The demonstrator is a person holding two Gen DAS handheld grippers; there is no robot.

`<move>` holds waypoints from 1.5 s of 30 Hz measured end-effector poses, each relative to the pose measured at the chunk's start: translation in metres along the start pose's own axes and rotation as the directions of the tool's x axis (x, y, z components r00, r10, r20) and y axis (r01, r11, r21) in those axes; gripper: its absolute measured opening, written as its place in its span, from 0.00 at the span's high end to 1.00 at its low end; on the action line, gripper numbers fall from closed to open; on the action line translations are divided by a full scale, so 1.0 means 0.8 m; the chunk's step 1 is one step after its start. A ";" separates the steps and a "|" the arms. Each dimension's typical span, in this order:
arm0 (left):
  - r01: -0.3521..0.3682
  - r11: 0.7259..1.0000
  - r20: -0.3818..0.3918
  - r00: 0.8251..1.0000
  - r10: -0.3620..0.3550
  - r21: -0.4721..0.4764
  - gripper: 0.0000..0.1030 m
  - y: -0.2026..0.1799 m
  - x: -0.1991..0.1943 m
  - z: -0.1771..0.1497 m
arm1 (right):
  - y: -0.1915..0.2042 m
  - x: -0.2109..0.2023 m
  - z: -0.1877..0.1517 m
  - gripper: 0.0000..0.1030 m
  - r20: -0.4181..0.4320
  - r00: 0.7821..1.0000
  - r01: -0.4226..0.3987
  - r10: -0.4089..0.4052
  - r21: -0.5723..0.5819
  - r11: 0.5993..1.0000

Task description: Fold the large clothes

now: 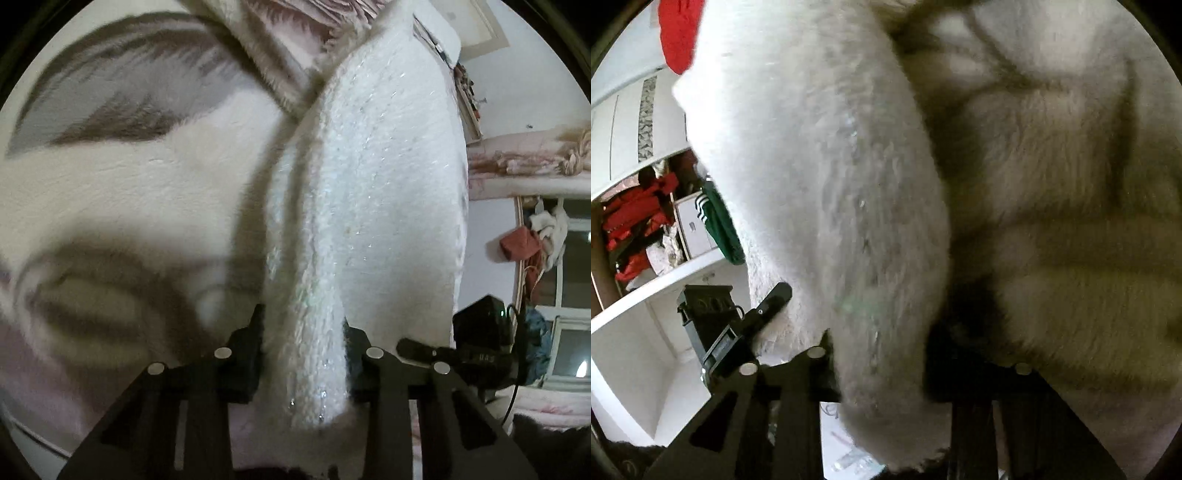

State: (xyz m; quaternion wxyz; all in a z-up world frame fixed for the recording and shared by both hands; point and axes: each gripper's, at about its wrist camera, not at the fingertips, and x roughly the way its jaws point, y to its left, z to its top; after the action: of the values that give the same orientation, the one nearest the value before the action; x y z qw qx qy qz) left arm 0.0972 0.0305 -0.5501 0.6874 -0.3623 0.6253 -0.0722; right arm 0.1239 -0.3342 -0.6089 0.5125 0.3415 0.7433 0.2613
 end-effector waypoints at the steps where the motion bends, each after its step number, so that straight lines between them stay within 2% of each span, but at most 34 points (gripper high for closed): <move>1: 0.021 0.999 -0.001 1.000 -0.021 -0.027 0.73 -0.003 -0.013 -0.008 | 0.005 -0.004 -0.008 0.78 0.003 1.000 -0.009 0.009 0.013 1.000; 4: 0.021 0.999 -0.025 0.999 -0.022 -0.046 0.73 -0.016 -0.049 -0.035 | 0.021 -0.028 -0.046 0.80 -0.015 1.000 -0.013 0.013 0.007 1.000; 6: 0.029 0.998 -0.043 0.999 -0.032 -0.054 0.81 -0.026 -0.070 -0.049 | 0.026 -0.040 -0.074 0.80 -0.033 0.999 -0.027 0.028 0.037 0.999; 7: 0.040 0.997 -0.043 0.998 -0.043 -0.066 0.81 -0.028 -0.080 -0.051 | 0.025 -0.047 -0.086 0.80 -0.051 0.998 -0.038 0.041 0.059 0.998; 8: 0.049 0.996 -0.032 0.998 -0.052 -0.070 0.81 -0.029 -0.085 -0.047 | 0.025 -0.049 -0.096 0.80 -0.082 0.994 -0.064 0.069 0.065 0.996; 11: 0.105 0.993 0.031 0.994 -0.104 -0.047 0.82 -0.048 -0.096 -0.016 | 0.022 -0.077 -0.113 0.80 -0.089 0.984 -0.143 0.155 0.129 0.981; 12: 0.135 0.991 0.065 0.989 -0.133 -0.027 0.82 -0.063 -0.101 0.003 | 0.026 -0.088 -0.106 0.80 -0.068 0.977 -0.192 0.203 0.147 0.970; 16: 0.219 0.974 0.156 0.962 -0.225 0.054 0.83 -0.108 -0.102 0.068 | 0.067 -0.123 -0.071 0.80 -0.008 0.953 -0.300 0.304 0.122 0.946; 20: 0.240 0.963 0.247 0.932 -0.264 0.123 0.83 -0.147 -0.091 0.142 | 0.112 -0.166 -0.004 0.81 0.060 0.925 -0.378 0.374 0.082 0.922; 22: 0.222 0.962 0.269 0.928 -0.259 0.160 0.83 -0.170 -0.066 0.186 | 0.125 -0.188 0.034 0.81 0.097 0.910 -0.408 0.402 0.058 0.911; 24: 0.209 0.962 0.269 0.930 -0.251 0.176 0.83 -0.180 -0.041 0.225 | 0.144 -0.201 0.082 0.81 0.145 0.905 -0.408 0.399 0.035 0.912; 27: 0.191 0.967 0.253 0.940 -0.229 0.167 0.83 -0.179 -0.013 0.271 | 0.141 -0.213 0.152 0.81 0.197 0.903 -0.398 0.382 0.048 0.916; 31: 0.182 0.979 0.212 0.957 -0.198 0.090 0.82 -0.162 0.030 0.326 | 0.157 -0.190 0.241 0.81 0.228 0.910 -0.369 0.345 0.071 0.927; 34: 0.172 0.985 0.187 0.967 -0.175 0.028 0.82 -0.147 0.057 0.350 | 0.130 -0.176 0.289 0.80 0.230 0.906 -0.390 0.355 0.130 0.911; 37: 0.190 0.982 0.170 0.968 -0.184 -0.017 0.82 -0.142 0.073 0.357 | 0.107 -0.163 0.313 0.76 0.210 0.905 -0.409 0.370 0.190 0.893; 39: 0.213 0.976 0.162 0.965 -0.205 -0.034 0.82 -0.143 0.077 0.359 | 0.106 -0.169 0.318 0.72 0.209 0.899 -0.423 0.384 0.190 0.886; 42: 0.197 0.980 0.157 0.969 -0.189 -0.038 0.82 -0.147 0.083 0.360 | 0.116 -0.190 0.305 0.58 0.224 0.884 -0.442 0.410 0.117 0.890; 45: 0.204 0.976 0.157 0.969 -0.191 -0.071 0.82 -0.140 0.088 0.366 | 0.118 -0.232 0.276 0.38 0.315 0.890 -0.359 0.328 0.044 0.932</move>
State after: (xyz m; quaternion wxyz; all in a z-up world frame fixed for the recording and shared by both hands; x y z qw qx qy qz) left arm 0.4186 0.0295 -0.5541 0.7055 -0.4565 0.5354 -0.0858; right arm 0.3991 -0.4100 -0.5057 0.5478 0.5291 0.5960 0.2545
